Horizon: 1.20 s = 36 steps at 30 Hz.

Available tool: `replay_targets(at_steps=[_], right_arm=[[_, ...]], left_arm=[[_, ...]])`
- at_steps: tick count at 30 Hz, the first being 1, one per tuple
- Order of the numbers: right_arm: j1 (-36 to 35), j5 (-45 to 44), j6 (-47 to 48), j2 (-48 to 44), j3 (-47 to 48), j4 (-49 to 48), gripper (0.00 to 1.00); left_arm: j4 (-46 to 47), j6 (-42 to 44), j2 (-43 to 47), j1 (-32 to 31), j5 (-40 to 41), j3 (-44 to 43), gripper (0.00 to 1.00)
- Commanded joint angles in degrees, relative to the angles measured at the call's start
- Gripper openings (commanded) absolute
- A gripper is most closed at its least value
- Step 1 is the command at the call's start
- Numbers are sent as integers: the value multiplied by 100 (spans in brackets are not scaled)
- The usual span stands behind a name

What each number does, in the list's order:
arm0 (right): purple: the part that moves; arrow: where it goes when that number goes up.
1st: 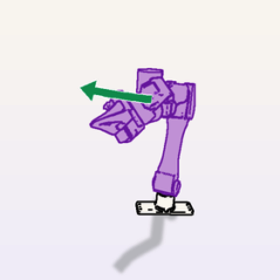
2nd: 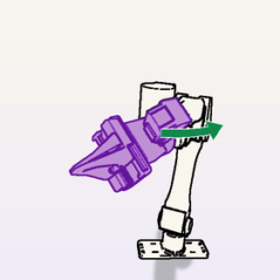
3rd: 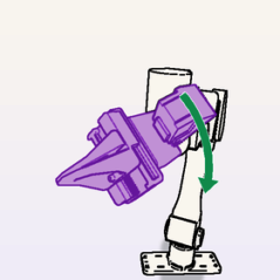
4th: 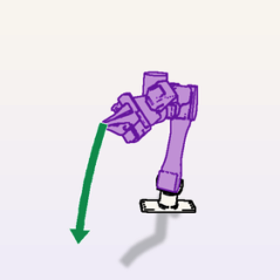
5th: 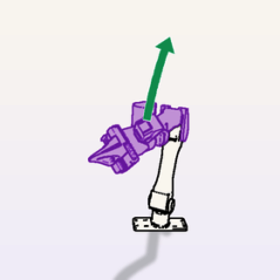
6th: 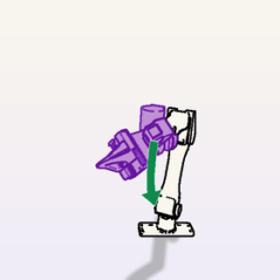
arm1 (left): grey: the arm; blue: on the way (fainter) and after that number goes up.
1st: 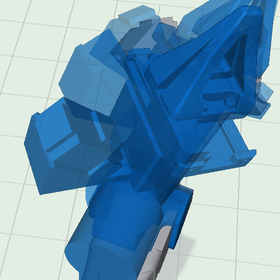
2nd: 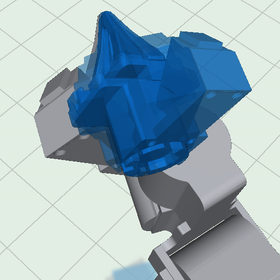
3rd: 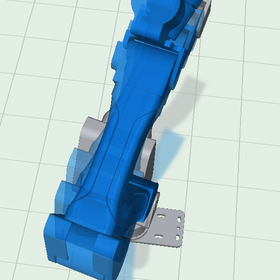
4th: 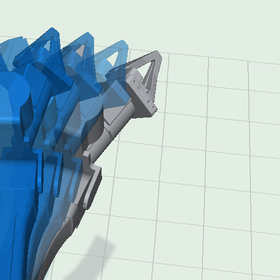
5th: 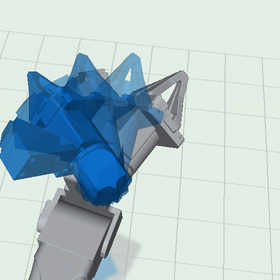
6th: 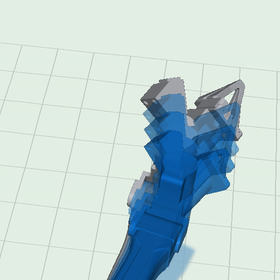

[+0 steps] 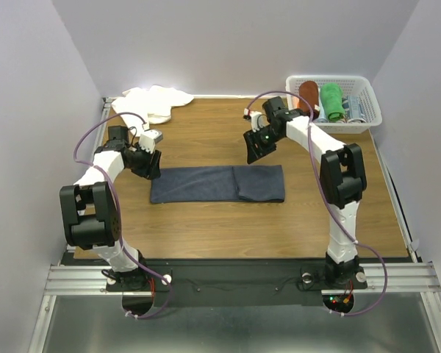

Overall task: Roll the towels
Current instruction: Fold the towel

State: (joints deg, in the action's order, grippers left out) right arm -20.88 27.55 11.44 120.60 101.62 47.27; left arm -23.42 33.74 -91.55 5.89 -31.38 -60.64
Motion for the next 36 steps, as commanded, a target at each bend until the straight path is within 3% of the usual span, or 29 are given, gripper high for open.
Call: replay_targets(at_steps=[1, 24, 27, 31, 34, 36], right_arm=[[-222, -320, 147, 218, 402, -130, 57], [-952, -707, 122, 931, 1017, -209, 53], [-961, -690, 95, 948, 1052, -209, 46], [-970, -593, 7, 931, 1158, -218, 27], [-970, -532, -81, 922, 1219, -209, 5], [-970, -505, -107, 869, 1228, -209, 0]], left_arm=[[13, -43, -30, -88, -27, 35, 58], [74, -113, -153, -158, -71, 0, 59], [83, -104, -144, -158, -53, 17, 59], [101, -113, -153, -158, -53, 44, 59], [136, -130, -153, -158, -70, 61, 59], [136, -139, -153, -158, -62, 70, 59]])
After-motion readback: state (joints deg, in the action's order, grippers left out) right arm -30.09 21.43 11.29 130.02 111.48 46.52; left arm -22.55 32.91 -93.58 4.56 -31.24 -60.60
